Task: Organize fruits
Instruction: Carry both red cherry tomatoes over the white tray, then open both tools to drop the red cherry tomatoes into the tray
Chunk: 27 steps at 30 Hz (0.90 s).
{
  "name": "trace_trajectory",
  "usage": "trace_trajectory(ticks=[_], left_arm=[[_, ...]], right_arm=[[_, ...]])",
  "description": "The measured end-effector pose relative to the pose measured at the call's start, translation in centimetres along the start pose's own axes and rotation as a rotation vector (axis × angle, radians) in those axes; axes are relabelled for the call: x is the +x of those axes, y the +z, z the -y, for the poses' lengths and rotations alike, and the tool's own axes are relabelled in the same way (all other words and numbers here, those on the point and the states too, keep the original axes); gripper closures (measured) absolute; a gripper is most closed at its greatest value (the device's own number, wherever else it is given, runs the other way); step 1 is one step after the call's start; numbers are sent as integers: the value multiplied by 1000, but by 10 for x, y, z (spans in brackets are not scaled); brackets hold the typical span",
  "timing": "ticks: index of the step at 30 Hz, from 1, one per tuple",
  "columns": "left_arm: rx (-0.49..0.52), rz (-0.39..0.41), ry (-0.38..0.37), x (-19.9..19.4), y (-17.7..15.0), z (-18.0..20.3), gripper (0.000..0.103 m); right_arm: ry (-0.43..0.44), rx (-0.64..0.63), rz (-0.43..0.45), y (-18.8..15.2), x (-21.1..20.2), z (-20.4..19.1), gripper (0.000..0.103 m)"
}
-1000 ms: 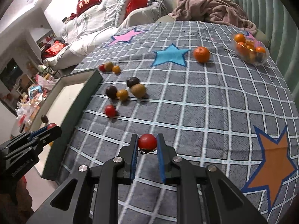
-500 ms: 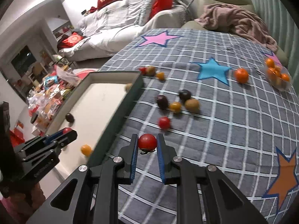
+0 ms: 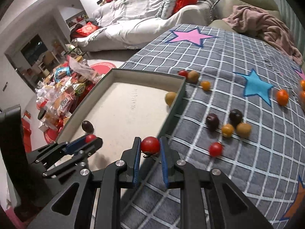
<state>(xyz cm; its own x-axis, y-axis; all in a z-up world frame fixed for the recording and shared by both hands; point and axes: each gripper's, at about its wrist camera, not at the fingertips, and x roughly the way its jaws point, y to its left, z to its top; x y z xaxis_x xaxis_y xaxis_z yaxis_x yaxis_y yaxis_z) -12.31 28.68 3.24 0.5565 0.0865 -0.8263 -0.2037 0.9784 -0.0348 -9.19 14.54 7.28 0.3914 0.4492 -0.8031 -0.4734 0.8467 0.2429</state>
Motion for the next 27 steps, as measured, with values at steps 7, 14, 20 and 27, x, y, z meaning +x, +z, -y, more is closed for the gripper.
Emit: trace_trajectory(ticks=[7,14,20,27], left_arm=[[4,-34,38,18,4,-7,82],[24,-43,52,24,3,-6,82],[30,-36,64,24,2,-7,82],[35,-37,70,23,1,-7,81]], right_arm=[[7,-38,-49,11,32,-16,82],[-7,-82,-105,8,59,-28,82],[-21,-103,-117,7,63,-30,82],[12,-87,-129,8,62,-28,76]])
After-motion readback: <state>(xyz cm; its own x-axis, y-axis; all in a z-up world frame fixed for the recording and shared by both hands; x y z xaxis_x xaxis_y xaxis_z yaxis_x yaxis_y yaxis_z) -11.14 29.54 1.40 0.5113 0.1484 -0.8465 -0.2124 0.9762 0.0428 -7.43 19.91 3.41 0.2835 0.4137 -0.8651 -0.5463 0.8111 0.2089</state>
